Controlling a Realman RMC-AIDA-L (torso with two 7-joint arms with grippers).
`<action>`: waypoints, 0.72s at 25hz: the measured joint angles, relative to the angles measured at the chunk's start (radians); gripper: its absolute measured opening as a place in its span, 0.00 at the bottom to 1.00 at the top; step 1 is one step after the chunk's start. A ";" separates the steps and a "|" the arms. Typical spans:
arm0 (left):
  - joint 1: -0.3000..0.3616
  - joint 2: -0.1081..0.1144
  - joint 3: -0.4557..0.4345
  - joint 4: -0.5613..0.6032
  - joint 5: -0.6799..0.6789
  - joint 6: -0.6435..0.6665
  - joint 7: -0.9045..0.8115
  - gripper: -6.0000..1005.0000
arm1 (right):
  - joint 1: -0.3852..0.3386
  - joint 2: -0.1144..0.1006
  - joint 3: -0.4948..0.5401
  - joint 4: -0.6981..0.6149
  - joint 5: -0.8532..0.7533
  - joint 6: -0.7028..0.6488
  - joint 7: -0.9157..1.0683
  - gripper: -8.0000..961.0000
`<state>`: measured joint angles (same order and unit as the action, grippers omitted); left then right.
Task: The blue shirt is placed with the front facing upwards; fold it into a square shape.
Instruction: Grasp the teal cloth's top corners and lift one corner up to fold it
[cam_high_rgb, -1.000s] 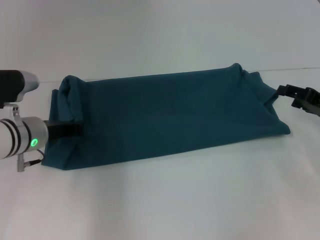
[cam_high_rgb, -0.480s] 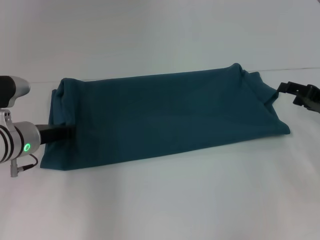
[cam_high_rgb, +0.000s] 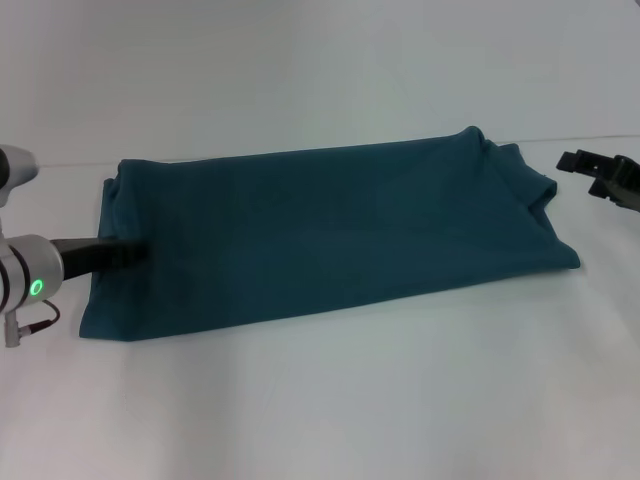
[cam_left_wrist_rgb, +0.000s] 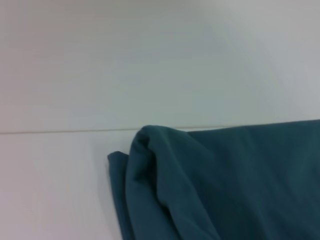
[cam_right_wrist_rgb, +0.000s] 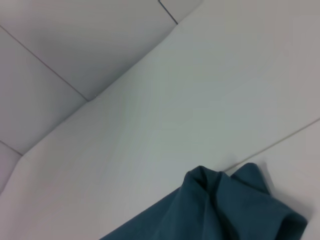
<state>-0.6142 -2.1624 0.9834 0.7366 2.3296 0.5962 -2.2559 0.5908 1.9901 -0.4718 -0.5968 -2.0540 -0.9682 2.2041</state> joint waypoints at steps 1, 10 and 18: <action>0.003 0.000 -0.002 0.005 0.000 0.000 -0.003 0.31 | 0.002 0.000 0.000 0.000 0.000 0.002 0.000 0.84; 0.042 0.006 -0.030 0.036 0.023 -0.010 -0.064 0.65 | 0.018 -0.005 -0.005 -0.001 -0.003 0.025 0.017 0.84; 0.013 0.024 -0.060 -0.013 0.081 -0.003 -0.123 0.75 | 0.023 -0.005 -0.005 0.000 -0.004 0.035 0.025 0.84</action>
<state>-0.6015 -2.1379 0.9231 0.7237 2.4111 0.5935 -2.3788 0.6135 1.9849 -0.4771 -0.5967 -2.0578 -0.9332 2.2289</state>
